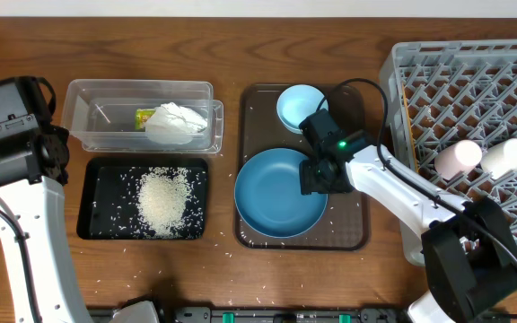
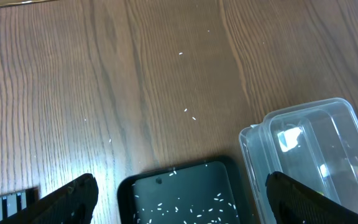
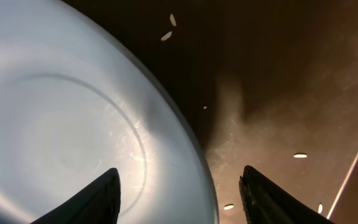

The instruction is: Sort waste into correct bins and load items into the dishwasher rack

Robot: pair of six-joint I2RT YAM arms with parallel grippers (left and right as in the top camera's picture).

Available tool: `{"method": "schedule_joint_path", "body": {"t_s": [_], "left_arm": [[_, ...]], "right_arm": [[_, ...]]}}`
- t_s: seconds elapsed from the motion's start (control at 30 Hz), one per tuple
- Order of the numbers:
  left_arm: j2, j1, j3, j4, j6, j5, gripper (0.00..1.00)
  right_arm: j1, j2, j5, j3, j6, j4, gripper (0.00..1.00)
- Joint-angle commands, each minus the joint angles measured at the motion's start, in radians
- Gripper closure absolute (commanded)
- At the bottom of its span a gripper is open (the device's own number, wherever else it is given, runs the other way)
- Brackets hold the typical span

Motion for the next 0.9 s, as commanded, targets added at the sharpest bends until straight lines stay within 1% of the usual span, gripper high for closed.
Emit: {"method": "schedule_joint_path", "body": {"t_s": [0.0, 0.1, 0.27, 0.3, 0.4, 0.43, 0.53, 0.7, 0.87], "left_arm": [[0.002, 0.003, 0.003, -0.003, -0.002, -0.009, 0.11], [0.002, 0.003, 0.003, -0.003, -0.002, -0.009, 0.11], [0.002, 0.003, 0.003, -0.003, -0.002, -0.009, 0.11], [0.002, 0.003, 0.003, -0.003, -0.002, -0.009, 0.11], [0.002, 0.003, 0.003, -0.003, -0.002, -0.009, 0.11], [0.002, 0.003, 0.003, -0.003, -0.002, -0.009, 0.11], [0.002, 0.003, 0.003, -0.003, -0.002, -0.009, 0.11], [0.002, 0.003, 0.003, -0.003, -0.002, -0.009, 0.11], [0.002, 0.003, 0.003, -0.003, -0.002, -0.009, 0.11]], "right_arm": [[0.005, -0.004, 0.025, -0.014, 0.008, 0.002, 0.42], [0.005, -0.004, 0.026, -0.024, 0.008, 0.002, 0.45], [0.005, -0.004, 0.059, -0.049, 0.007, -0.005, 0.53], [0.004, -0.004, 0.071, -0.052, 0.008, -0.014, 0.56], [-0.002, -0.004, 0.078, -0.051, 0.008, -0.050, 0.69], [-0.004, -0.004, 0.078, -0.048, 0.008, -0.064, 0.69], [-0.020, -0.004, 0.085, -0.036, 0.008, -0.111, 0.66], [-0.064, -0.004, 0.131, 0.010, 0.010, -0.225, 0.69], [-0.101, -0.004, 0.171, 0.085, 0.034, -0.359, 0.68]]}}
